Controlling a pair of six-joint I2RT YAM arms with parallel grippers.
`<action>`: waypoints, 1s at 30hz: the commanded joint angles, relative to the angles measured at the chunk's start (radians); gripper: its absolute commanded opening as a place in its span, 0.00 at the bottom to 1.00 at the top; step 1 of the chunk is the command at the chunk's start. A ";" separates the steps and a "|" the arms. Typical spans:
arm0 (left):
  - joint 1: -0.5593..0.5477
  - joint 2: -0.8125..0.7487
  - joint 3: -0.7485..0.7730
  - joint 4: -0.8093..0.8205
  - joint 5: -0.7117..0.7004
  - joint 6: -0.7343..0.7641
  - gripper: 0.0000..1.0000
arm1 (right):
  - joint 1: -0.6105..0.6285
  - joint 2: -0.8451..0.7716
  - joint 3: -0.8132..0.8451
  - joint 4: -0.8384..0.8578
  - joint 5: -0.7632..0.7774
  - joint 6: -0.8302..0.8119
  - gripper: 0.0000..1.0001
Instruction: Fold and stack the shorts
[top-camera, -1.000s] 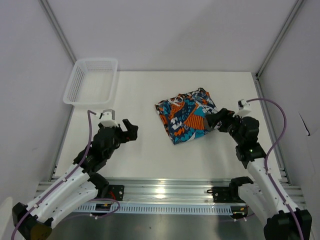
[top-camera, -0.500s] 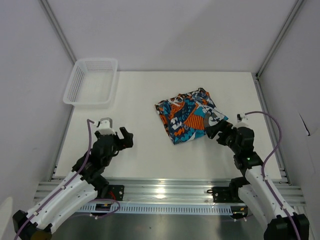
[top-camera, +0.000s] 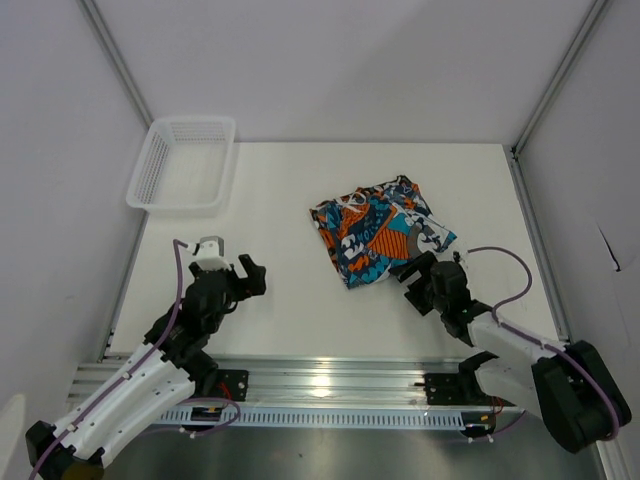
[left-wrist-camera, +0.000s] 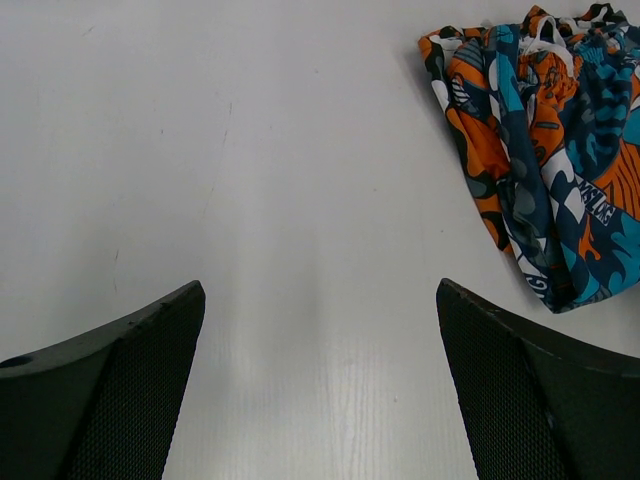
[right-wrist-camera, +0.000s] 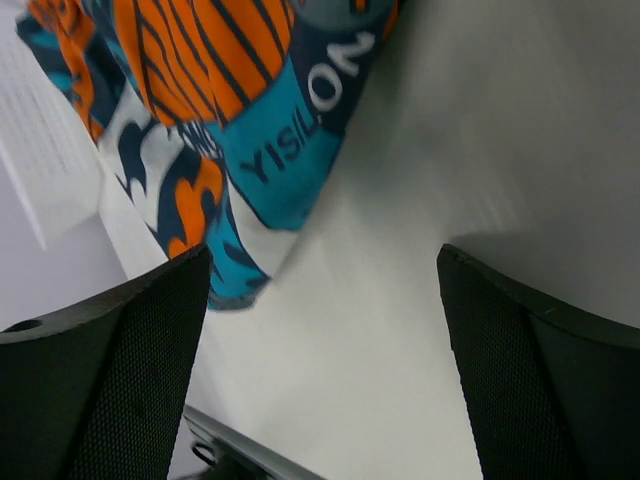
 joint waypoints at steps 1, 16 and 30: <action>0.000 0.001 -0.002 0.024 -0.019 0.015 0.99 | -0.019 0.113 0.028 0.139 0.086 0.140 0.93; 0.000 -0.007 0.000 0.019 -0.022 0.015 0.99 | -0.048 0.423 0.109 0.354 0.155 0.286 0.82; 0.000 -0.005 0.001 0.021 -0.017 0.017 0.99 | -0.124 0.561 0.097 0.601 0.186 0.340 0.16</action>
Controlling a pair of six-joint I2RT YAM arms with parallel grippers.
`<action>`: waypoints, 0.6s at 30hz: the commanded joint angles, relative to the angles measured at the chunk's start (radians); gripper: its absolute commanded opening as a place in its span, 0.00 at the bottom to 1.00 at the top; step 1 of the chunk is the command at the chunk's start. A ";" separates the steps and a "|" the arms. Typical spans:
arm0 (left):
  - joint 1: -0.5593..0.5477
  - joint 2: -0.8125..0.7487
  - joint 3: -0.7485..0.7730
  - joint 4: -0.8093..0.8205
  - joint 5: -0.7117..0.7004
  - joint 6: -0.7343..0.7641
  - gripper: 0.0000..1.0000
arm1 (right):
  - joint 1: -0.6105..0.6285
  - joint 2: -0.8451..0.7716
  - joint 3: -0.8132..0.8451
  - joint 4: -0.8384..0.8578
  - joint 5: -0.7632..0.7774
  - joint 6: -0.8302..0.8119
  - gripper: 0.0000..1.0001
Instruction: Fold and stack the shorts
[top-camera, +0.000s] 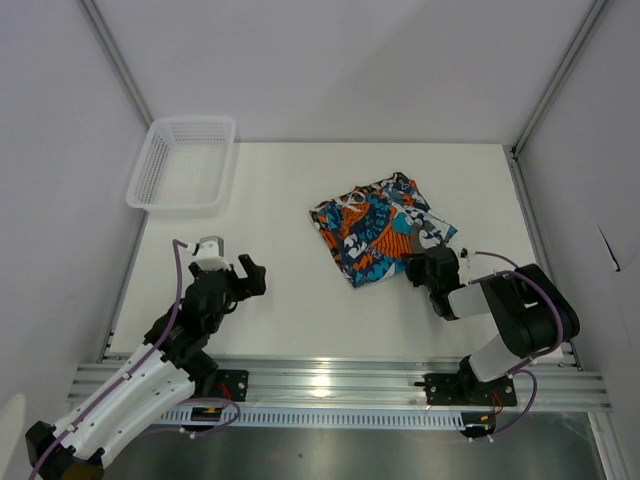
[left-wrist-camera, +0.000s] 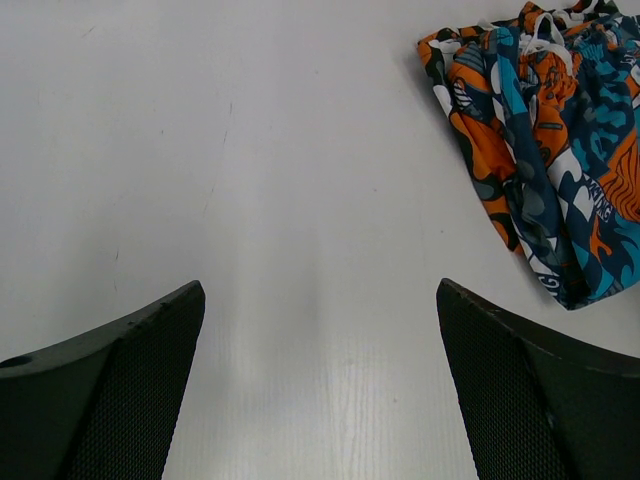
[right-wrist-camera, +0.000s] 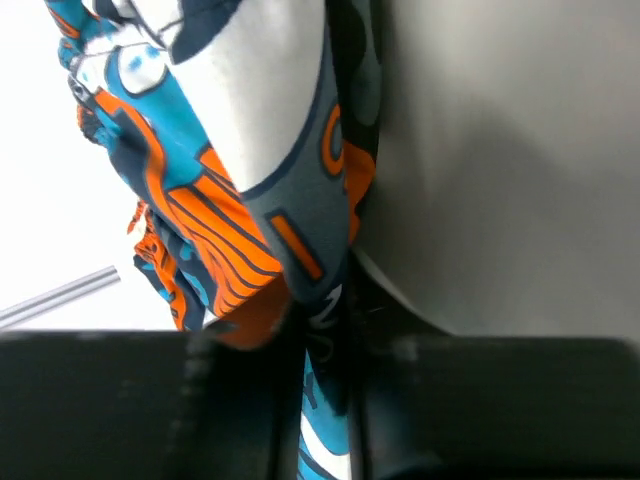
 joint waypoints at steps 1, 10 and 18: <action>0.000 -0.001 0.001 0.019 -0.016 0.017 0.99 | -0.037 0.037 -0.008 0.159 0.028 0.011 0.12; 0.000 0.008 0.003 0.027 -0.008 0.021 0.99 | -0.204 -0.041 -0.123 0.249 -0.012 0.002 0.00; 0.000 0.008 0.002 0.027 -0.003 0.023 0.99 | -0.546 -0.367 -0.154 -0.072 -0.113 -0.032 0.00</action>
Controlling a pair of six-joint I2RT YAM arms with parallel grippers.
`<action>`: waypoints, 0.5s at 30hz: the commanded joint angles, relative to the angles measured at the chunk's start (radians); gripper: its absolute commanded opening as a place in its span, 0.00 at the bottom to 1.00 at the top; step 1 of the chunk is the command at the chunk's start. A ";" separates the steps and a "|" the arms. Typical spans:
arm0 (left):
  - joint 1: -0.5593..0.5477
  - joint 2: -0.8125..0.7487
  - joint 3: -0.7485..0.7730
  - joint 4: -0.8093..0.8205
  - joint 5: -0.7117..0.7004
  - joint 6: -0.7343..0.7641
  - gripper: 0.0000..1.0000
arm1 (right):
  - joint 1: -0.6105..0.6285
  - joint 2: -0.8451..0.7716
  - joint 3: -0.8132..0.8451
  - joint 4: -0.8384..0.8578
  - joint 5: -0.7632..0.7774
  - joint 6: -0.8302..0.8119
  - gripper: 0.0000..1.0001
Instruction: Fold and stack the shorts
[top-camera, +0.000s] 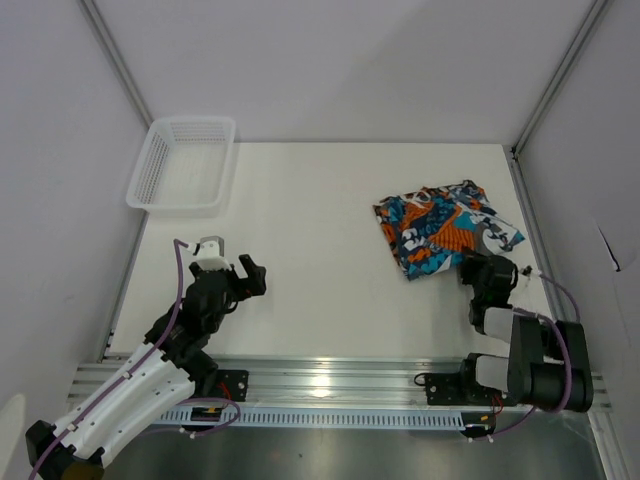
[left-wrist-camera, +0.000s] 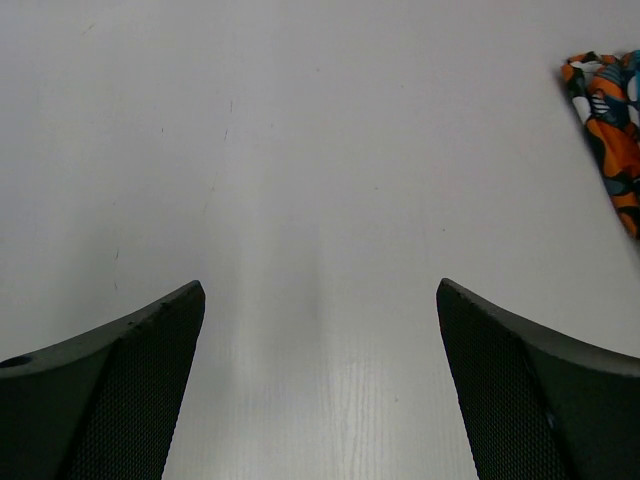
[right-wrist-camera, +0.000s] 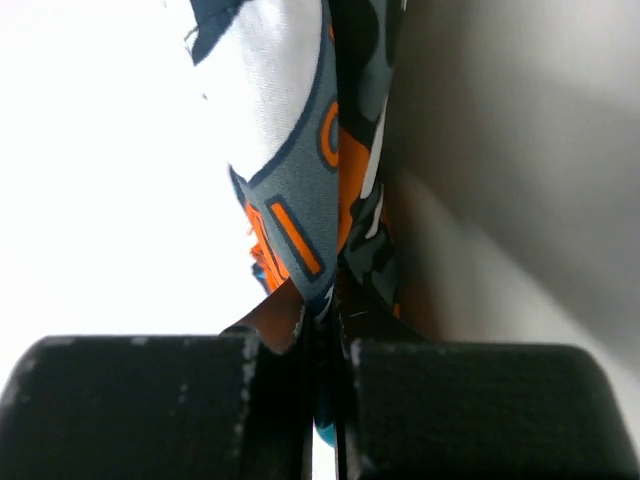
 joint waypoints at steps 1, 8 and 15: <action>0.000 0.001 0.001 0.028 -0.004 0.022 0.99 | -0.147 -0.109 -0.002 -0.152 -0.035 -0.026 0.00; 0.000 0.007 0.005 0.030 0.001 0.023 0.99 | -0.333 0.047 0.087 -0.139 -0.256 -0.083 0.00; 0.000 0.009 0.006 0.026 0.001 0.025 0.99 | -0.337 0.360 0.302 -0.114 -0.371 -0.134 0.00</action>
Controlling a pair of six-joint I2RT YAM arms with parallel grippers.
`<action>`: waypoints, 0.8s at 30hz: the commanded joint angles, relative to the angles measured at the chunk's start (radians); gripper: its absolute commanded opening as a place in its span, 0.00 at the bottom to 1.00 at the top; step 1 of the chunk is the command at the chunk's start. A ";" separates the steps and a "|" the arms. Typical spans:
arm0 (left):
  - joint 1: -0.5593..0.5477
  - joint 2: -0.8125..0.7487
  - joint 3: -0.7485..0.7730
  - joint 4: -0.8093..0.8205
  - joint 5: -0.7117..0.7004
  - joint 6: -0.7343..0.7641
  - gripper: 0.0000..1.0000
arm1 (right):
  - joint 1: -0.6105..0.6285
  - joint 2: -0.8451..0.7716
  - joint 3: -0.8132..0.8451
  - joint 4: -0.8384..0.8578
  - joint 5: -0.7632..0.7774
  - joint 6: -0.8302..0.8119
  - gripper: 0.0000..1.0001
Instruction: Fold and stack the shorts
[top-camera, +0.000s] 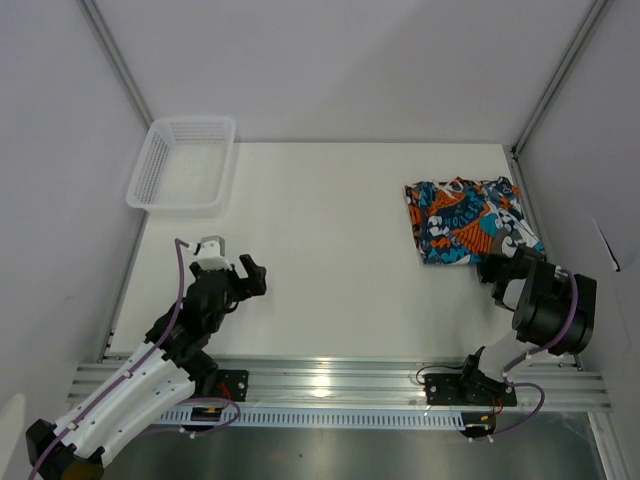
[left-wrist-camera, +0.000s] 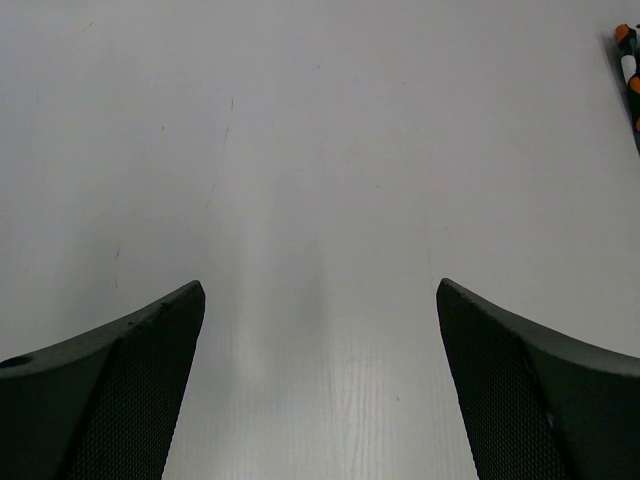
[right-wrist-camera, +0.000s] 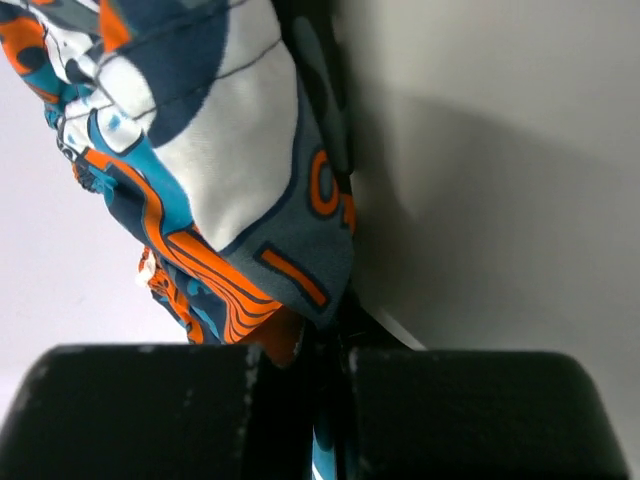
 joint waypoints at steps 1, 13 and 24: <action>0.000 0.002 0.008 0.028 0.003 0.025 0.99 | -0.001 0.097 0.133 0.008 -0.101 -0.048 0.00; 0.000 0.004 0.003 0.032 0.003 0.026 0.99 | 0.113 0.350 0.346 0.124 0.087 0.125 0.00; 0.000 0.014 0.001 0.037 0.002 0.025 0.99 | 0.165 0.479 0.421 0.275 0.235 0.346 0.00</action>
